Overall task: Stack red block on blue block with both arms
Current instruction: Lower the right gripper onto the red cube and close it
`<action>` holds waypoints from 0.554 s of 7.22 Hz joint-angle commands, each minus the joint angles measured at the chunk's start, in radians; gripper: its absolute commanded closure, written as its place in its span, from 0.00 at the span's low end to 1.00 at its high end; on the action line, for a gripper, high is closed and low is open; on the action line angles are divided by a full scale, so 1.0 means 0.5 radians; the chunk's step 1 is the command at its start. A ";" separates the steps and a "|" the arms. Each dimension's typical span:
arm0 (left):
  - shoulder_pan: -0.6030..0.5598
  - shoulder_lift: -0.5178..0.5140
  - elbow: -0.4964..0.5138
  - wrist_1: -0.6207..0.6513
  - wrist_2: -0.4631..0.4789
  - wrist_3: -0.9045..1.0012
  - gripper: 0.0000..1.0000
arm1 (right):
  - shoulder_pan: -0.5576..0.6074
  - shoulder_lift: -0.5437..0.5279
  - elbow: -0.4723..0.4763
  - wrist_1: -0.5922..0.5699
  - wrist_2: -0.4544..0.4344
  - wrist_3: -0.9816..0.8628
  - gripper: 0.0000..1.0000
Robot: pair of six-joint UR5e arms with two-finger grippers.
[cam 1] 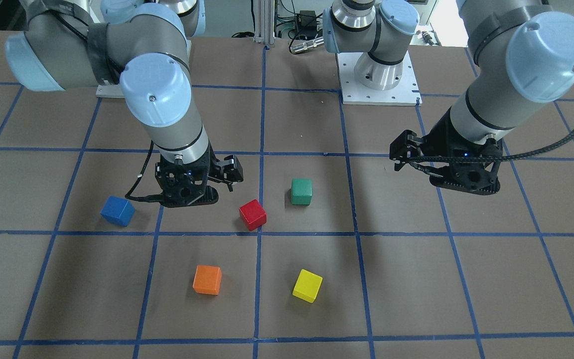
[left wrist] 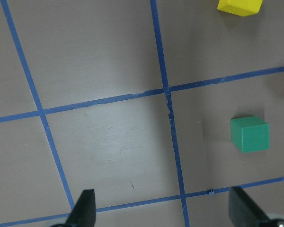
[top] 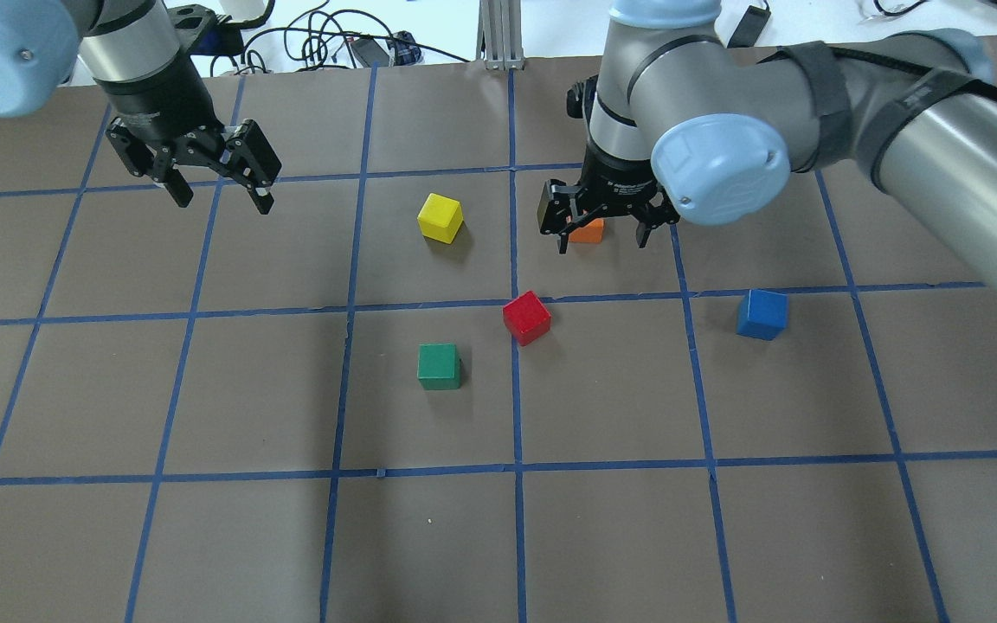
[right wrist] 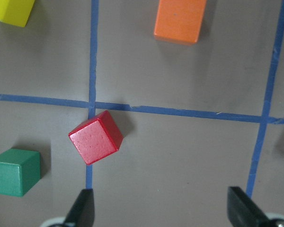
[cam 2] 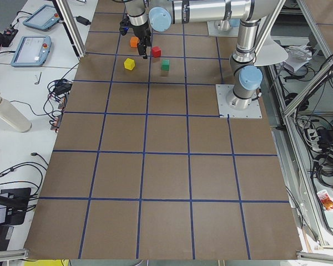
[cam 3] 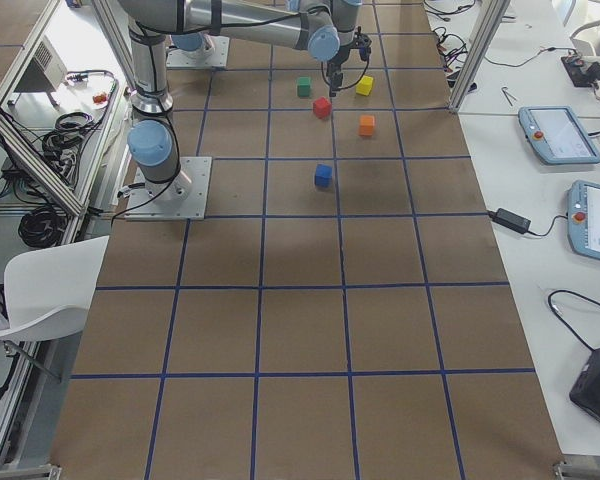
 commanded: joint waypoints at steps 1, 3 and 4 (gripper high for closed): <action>0.029 0.007 -0.002 0.005 -0.030 0.009 0.00 | 0.079 0.124 0.001 -0.135 0.004 -0.099 0.00; 0.029 0.007 -0.002 0.009 -0.030 -0.004 0.00 | 0.140 0.238 0.032 -0.343 0.004 -0.097 0.00; 0.029 0.004 -0.005 0.012 -0.027 -0.016 0.00 | 0.159 0.278 0.044 -0.374 0.013 -0.100 0.00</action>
